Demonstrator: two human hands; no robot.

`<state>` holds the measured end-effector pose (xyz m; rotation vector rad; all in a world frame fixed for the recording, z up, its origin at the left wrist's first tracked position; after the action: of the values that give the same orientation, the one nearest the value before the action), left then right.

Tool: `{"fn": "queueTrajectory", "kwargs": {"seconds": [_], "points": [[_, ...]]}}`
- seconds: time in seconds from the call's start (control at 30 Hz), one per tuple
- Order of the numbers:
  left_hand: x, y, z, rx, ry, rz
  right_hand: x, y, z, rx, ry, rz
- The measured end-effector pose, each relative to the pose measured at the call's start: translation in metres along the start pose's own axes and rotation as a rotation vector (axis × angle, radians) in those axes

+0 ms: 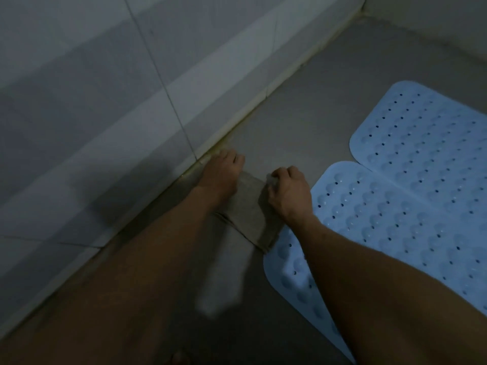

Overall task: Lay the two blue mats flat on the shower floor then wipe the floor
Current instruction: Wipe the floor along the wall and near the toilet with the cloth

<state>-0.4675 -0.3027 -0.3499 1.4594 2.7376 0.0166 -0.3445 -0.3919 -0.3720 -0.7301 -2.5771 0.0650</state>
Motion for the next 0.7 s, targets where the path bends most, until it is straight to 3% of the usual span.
{"fn": "queueTrajectory", "kwargs": {"seconds": [0.1, 0.37, 0.7], "points": [[0.004, -0.018, 0.023, 0.095, -0.100, -0.069, 0.013, -0.034, 0.011, -0.141, 0.105, -0.052], [0.025, -0.052, 0.073, 0.264, -0.132, -0.050, 0.015, -0.066, 0.071, 0.017, 0.114, 0.124], [0.028, -0.046, 0.081, 0.180, -0.108, 0.013, 0.011, -0.060, 0.080, -0.033, 0.019, 0.169]]}}
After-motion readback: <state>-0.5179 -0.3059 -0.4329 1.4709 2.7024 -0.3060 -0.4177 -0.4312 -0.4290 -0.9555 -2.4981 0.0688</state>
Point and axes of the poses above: each hand's wrist, its own y-axis towards the middle knuckle, its own z-axis out of the palm, x = y × z, the point moved 7 cm from there along y, towards the middle knuckle, and after that the axes turned 6 degrees about z, right-handed, at the moved point
